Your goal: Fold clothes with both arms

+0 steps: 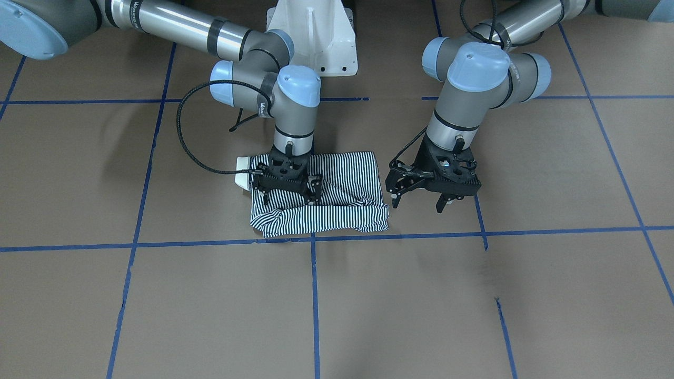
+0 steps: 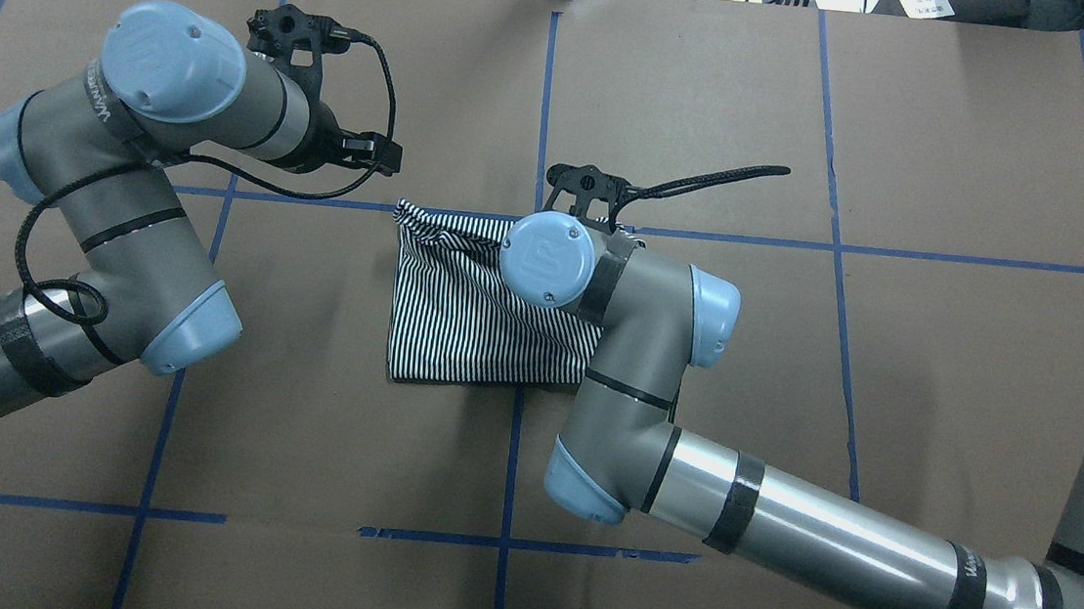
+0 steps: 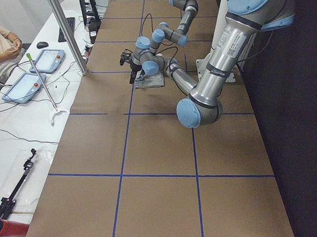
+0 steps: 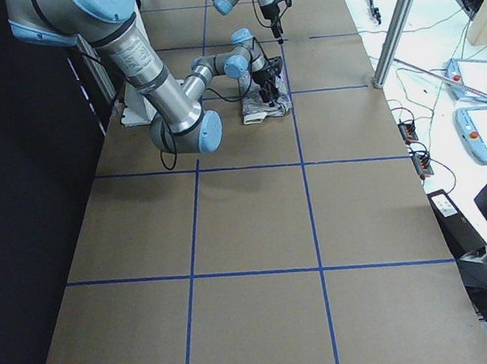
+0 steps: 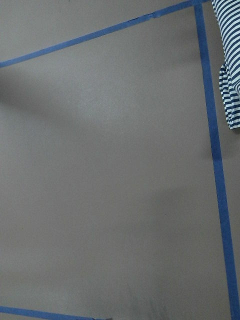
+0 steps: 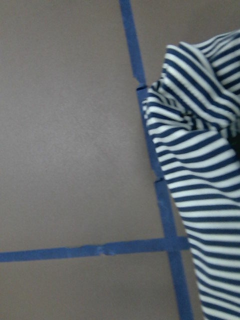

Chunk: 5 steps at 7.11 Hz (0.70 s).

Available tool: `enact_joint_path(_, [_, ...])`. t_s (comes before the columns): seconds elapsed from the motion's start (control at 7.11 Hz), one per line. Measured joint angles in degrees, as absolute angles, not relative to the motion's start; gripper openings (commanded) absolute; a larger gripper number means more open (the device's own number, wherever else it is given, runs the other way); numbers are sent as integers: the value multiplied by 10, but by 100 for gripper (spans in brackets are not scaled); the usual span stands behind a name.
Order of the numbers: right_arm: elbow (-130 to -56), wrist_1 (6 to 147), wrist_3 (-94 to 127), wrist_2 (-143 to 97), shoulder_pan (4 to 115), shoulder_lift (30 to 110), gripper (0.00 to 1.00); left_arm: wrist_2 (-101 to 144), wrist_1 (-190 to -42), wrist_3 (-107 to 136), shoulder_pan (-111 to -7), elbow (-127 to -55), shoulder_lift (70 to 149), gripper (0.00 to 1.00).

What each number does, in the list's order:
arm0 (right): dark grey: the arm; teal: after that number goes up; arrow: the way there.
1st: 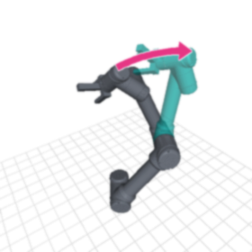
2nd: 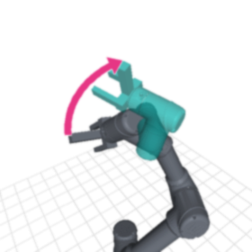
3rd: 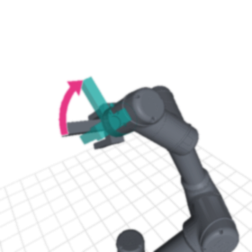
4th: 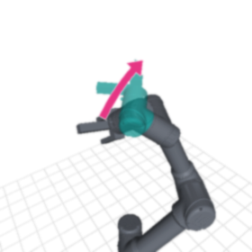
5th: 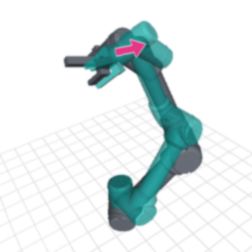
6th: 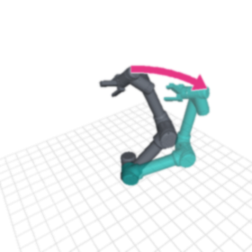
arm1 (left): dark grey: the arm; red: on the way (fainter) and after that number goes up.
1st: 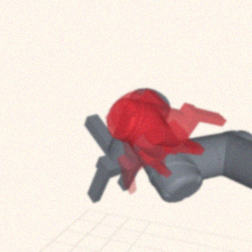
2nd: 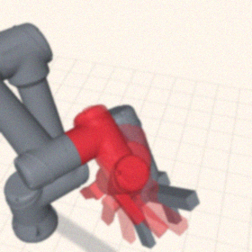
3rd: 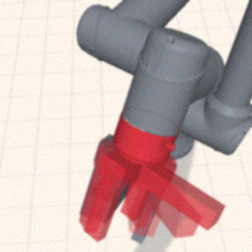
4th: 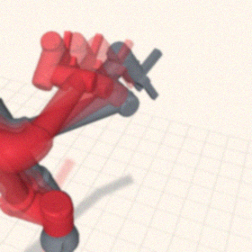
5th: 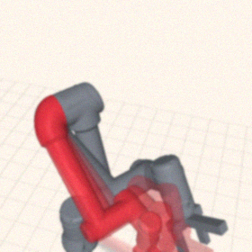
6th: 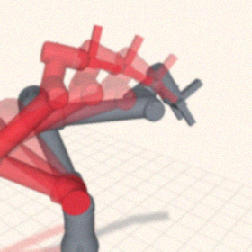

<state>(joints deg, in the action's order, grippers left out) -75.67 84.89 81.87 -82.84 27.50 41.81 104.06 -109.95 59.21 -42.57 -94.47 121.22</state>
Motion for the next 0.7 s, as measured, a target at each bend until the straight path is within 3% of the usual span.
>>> enact_joint_path(0.42, [-659,846,769,-877,370,370,100,1040,-1099,604,-423,-943,1213,100])
enact_joint_path(0.7, [-651,845,722,-942,424,364,100,1035,-1097,642,-395,-939,1217,100])
